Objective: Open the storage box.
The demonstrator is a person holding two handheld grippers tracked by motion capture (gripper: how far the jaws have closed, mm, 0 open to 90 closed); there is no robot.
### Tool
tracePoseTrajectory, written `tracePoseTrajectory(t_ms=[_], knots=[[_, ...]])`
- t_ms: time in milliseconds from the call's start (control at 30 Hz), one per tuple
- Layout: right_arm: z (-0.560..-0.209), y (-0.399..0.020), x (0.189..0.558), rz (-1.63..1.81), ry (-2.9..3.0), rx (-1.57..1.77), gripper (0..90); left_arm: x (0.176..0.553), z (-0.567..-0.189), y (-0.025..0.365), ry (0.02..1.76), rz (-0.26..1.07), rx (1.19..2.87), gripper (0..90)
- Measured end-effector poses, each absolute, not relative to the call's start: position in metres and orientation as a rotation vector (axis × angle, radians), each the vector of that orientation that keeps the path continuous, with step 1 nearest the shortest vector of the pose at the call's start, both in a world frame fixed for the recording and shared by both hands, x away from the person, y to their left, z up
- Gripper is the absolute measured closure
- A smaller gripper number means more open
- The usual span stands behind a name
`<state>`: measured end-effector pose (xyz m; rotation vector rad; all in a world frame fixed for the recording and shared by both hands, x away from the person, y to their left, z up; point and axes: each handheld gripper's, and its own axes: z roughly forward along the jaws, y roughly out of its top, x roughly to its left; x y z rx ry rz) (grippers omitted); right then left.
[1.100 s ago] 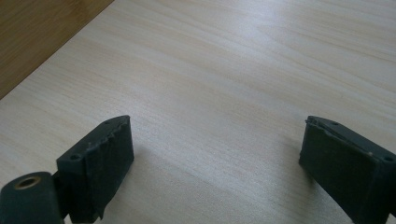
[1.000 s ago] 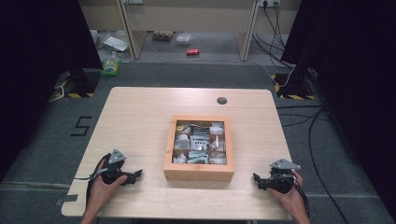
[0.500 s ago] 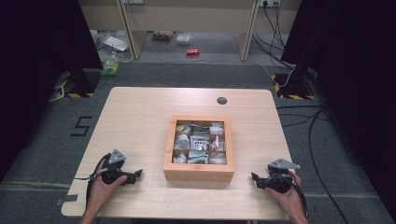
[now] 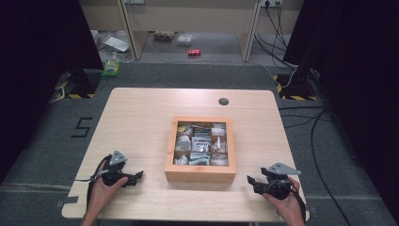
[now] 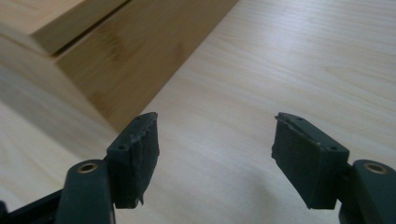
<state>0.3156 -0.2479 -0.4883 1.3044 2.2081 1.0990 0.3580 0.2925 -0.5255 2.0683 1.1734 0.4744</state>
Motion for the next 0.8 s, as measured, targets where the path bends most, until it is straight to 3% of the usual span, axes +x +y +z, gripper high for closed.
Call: tracePoseTrajectory(t_ms=[800], knots=[[-0.474, -0.214, 0.3, 1.249, 2.282, 1.071, 51.7, 0.358, -0.525, 0.293, 1.174, 0.474, 2.068, 0.0]])
